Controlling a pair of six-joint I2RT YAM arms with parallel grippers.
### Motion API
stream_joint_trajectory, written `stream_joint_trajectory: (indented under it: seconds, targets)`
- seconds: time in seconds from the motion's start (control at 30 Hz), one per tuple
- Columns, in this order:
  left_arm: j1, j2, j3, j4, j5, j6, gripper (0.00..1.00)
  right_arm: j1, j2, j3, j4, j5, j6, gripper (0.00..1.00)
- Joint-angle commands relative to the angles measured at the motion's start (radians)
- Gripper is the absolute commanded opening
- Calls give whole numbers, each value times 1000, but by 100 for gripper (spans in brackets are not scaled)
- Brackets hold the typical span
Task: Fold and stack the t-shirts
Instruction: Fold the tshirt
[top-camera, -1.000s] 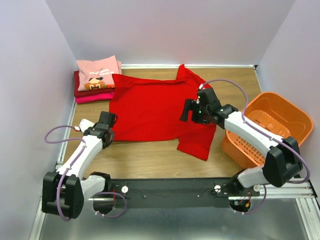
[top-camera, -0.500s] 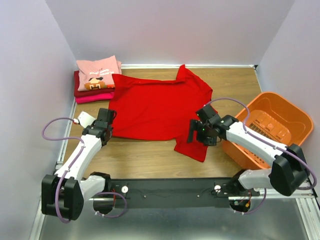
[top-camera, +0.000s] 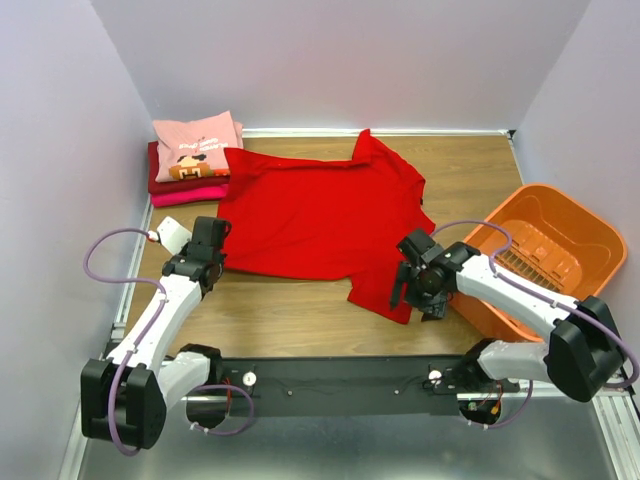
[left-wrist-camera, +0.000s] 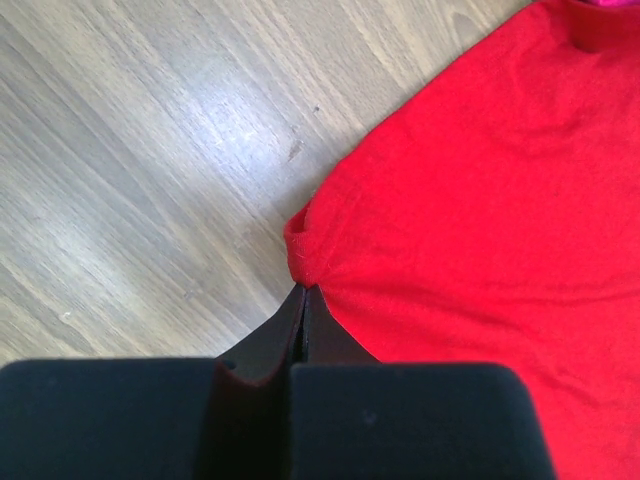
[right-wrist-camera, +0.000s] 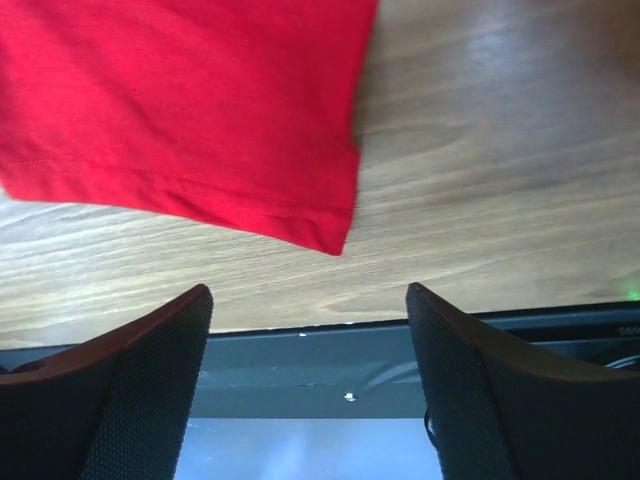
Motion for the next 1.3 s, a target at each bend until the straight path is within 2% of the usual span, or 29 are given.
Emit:
stream_joint_trajectory:
  seconds: [0.0,0.07,0.27,0.53,0.73,0.83,0.87,0.97,1.07,1.27]
  targets:
    - [-5,-26,-28,20,-23,26,0,7,22,-32,-16,24,52,81]
    - [-5,-31,-30,21,-17,27,0,7,29,-40,-2,39,55,72]
    - [-5,-32,-34,27,-11,31,0,7,95,-54,59,53,43,61]
    - [-5,-29,-30,27,-10,27,0,7,146,-60,108,71,28,53]
    - [-5,-23,-31,26,-6,21,0,7,195,-63,136,65,8,42]
    - [-5,-26,-31,24,-8,21,0,7,207,-65,147,57,5,33]
    - [-5,-25,-31,23,-10,21,0,7,210,-65,147,56,3,23]
    - [-5,-29,-31,17,-13,21,0,7,206,-63,145,54,3,9]
    - [-5,-35,-33,11,-16,18,0,7,194,-57,136,57,3,1]
    - [-5,-68,-30,-29,-39,9,0,7,174,-22,57,5,-14,0]
